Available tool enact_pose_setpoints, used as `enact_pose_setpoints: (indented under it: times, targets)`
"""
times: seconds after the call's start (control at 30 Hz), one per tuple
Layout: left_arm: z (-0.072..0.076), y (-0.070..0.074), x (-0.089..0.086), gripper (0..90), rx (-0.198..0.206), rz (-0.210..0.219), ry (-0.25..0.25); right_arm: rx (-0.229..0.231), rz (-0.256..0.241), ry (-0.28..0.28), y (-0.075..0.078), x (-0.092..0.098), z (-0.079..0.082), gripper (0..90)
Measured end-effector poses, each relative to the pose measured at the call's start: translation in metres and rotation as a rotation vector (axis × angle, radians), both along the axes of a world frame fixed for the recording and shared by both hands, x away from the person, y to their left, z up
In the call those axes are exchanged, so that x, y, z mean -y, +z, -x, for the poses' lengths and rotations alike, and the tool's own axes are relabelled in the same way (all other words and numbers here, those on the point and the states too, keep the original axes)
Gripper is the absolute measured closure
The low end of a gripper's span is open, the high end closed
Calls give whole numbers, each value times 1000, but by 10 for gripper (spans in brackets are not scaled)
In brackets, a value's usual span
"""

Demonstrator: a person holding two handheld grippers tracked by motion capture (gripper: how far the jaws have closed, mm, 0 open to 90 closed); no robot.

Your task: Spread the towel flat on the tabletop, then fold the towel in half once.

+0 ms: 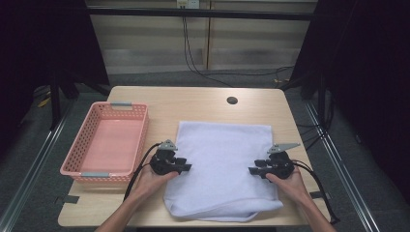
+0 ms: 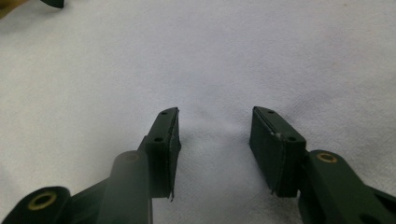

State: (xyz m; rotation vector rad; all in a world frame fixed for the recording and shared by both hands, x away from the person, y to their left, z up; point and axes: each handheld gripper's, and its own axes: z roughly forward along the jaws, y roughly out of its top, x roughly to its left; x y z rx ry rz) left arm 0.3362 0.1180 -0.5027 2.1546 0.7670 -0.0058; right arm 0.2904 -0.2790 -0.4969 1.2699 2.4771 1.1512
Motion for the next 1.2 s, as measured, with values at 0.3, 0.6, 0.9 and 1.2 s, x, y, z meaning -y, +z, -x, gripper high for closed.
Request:
enact_pose_setpoints:
  times: [0.3, 0.6, 0.9, 1.2]
  targets:
    - [65, 6, -8, 632, -73, -12, -110, -35, -1, 48, 4, 3, 62, 535]
    - [30, 30, -8, 541, -27, 63, -53, 26, -58, 8, 23, 19, 54, 515]
    - [-47, 33, 0, 485, -29, 54, 94, 96, -36, -143, 39, 58, -23, 485]
    - [-68, 13, -3, 402, -47, -3, 195, 45, -37, -174, 15, 62, -55, 449]
